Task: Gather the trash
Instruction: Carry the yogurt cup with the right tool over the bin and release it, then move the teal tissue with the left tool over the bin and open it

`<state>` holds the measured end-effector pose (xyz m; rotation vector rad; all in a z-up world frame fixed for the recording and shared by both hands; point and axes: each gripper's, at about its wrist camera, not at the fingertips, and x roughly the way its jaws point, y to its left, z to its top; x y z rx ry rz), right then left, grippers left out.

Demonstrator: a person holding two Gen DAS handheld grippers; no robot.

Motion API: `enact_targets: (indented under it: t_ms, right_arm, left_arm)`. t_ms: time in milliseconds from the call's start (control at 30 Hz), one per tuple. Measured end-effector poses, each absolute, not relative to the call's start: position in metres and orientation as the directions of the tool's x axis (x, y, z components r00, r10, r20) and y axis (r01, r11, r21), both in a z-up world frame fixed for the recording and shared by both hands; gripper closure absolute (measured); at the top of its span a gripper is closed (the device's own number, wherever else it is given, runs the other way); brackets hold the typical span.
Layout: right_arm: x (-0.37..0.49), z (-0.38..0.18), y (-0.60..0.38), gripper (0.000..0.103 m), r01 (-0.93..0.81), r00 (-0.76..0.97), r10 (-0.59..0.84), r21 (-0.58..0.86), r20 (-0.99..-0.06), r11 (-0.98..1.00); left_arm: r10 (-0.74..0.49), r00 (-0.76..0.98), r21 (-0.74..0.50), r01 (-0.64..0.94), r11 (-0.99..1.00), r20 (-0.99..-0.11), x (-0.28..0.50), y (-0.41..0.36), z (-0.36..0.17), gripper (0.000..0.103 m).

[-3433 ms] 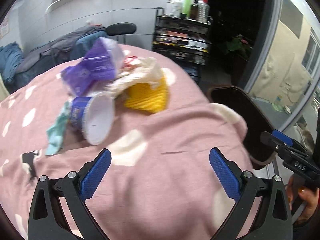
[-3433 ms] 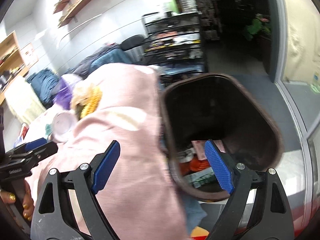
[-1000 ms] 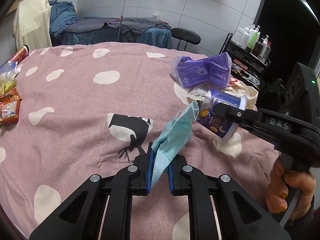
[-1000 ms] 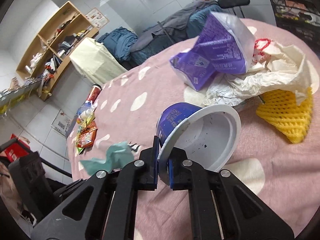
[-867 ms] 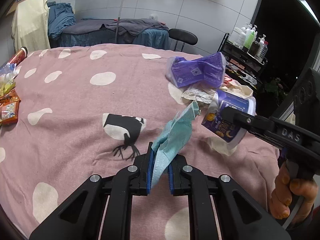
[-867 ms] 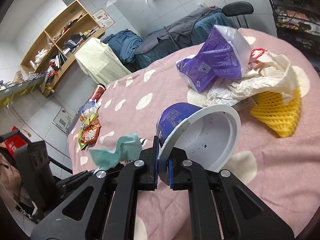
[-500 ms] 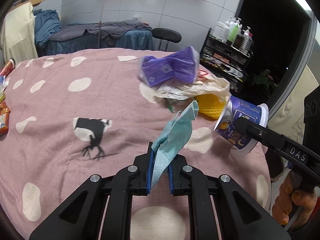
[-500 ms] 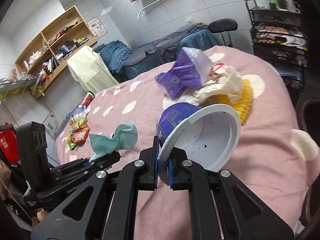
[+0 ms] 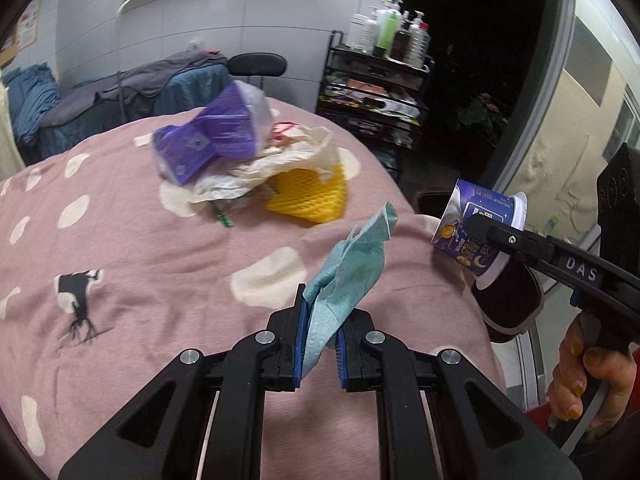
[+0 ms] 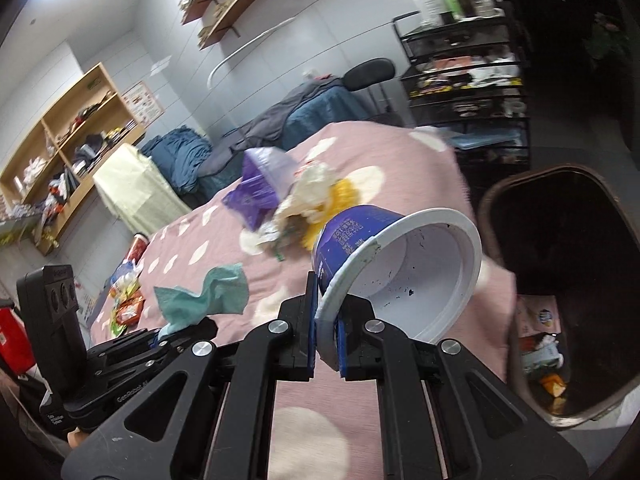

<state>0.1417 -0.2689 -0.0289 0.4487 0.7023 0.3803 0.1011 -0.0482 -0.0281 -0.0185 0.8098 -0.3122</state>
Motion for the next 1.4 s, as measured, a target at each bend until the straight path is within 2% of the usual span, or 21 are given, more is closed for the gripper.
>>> enact_targets:
  t_ms: [700, 1100, 1133, 1200, 1233, 1267, 1300, 1400]
  right_arm:
    - [0.160, -0.082, -0.393, 0.094, 0.133, 0.720, 0.244, 0.475, -0.650, 0.870]
    - [0.181, -0.129, -0.408, 0.093, 0.251, 0.622, 0.287, 0.532, -0.729, 0.809]
    - [0.182, -0.131, -0.408, 0.091, 0.259, 0.618, 0.285, 0.532, -0.733, 0.806]
    - [0.180, -0.134, -0.408, 0.078, 0.273, 0.613, 0.287, 0.539, -0.736, 0.797]
    - [0.177, -0.135, -0.409, 0.063, 0.279, 0.620, 0.293, 0.554, -0.728, 0.785]
    - [0.175, -0.134, -0.409, 0.056, 0.281, 0.625, 0.290, 0.555, -0.725, 0.783]
    - [0.173, -0.133, -0.409, 0.052, 0.283, 0.628, 0.281, 0.550, -0.726, 0.786]
    - [0.168, -0.131, -0.410, 0.052, 0.290, 0.633, 0.274, 0.550, -0.724, 0.783]
  left_arm:
    - [-0.377, 0.568, -0.125, 0.433, 0.893, -0.732, 0.108, -0.136, -0.029, 0.090]
    - [-0.399, 0.533, -0.151, 0.449, 0.881, -0.746, 0.114, -0.149, -0.032, 0.090]
    - [-0.400, 0.531, -0.151, 0.450, 0.880, -0.747, 0.115, -0.149, -0.034, 0.090]
    - [-0.401, 0.526, -0.151, 0.454, 0.878, -0.750, 0.117, -0.151, -0.035, 0.090]
    - [-0.403, 0.523, -0.152, 0.456, 0.877, -0.751, 0.118, -0.152, -0.036, 0.090]
    - [-0.405, 0.519, -0.153, 0.460, 0.875, -0.753, 0.119, -0.154, -0.036, 0.090]
    - [-0.406, 0.515, -0.155, 0.462, 0.873, -0.755, 0.119, -0.154, -0.036, 0.090]
    - [-0.413, 0.503, -0.160, 0.471, 0.868, -0.759, 0.122, -0.160, -0.038, 0.090]
